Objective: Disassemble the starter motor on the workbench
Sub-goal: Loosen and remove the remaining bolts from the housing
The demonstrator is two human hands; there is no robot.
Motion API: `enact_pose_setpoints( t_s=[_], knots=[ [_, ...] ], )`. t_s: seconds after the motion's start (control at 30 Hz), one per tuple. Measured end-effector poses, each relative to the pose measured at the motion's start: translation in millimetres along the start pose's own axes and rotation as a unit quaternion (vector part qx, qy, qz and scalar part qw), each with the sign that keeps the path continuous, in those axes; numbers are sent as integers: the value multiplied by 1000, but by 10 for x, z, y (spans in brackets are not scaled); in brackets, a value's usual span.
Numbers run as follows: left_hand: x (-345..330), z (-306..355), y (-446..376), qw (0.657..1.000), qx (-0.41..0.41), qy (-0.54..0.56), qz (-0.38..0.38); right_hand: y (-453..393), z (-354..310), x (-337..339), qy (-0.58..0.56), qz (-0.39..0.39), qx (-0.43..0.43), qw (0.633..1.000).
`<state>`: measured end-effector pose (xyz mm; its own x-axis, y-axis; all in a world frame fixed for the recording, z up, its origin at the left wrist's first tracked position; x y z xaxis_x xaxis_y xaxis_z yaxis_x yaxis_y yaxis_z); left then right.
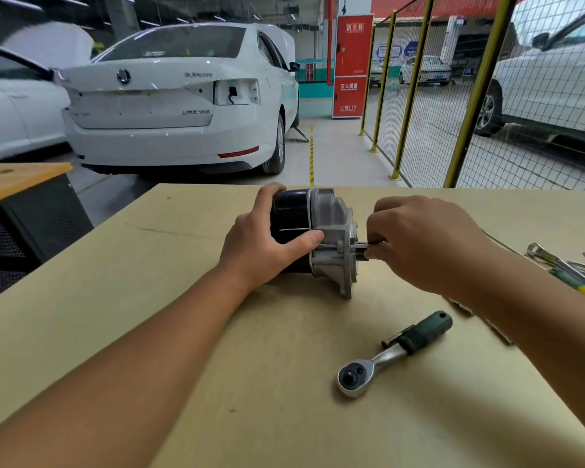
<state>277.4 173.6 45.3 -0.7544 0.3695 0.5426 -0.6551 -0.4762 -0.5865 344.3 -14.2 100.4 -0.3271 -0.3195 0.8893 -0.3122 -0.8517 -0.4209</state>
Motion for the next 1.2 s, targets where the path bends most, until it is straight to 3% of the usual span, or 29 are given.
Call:
enact_pose_setpoints(
  t_s=[0.17, 0.3, 0.5, 0.77, 1.03, 1.2],
  knots=[
    [-13, 1, 9, 1000, 3, 6, 1, 17, 50, -34, -67, -28, -2, 997],
    [-50, 44, 18, 1000, -4, 5, -6, 15, 75, -51, -51, -61, -7, 997],
    [-91, 53, 22, 1000, -8, 8, -6, 35, 40, 43, 34, -46, -9, 998],
    [-83, 19, 19, 1000, -11, 11, 15, 68, 124, -134, -62, -111, -19, 992],
    [-103, 1, 25, 1000, -9, 0, 12, 52, 78, -9, 35, -63, -24, 997],
    [-118, -13, 16, 1000, 3, -15, 9, 73, 105, -13, -31, -68, -37, 997]
  ],
)
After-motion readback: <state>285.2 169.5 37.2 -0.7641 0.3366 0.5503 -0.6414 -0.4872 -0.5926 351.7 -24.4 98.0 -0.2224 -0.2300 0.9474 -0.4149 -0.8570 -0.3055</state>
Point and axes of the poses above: each hand's wrist, its own y-axis away from the middle knuckle, its own x-axis out of the back of the hand, z = x × y, the point moved 8 cm from there along -y, towards the middle knuckle, and after that the axes turned 3 degrees about z, right-handed, at the moved point
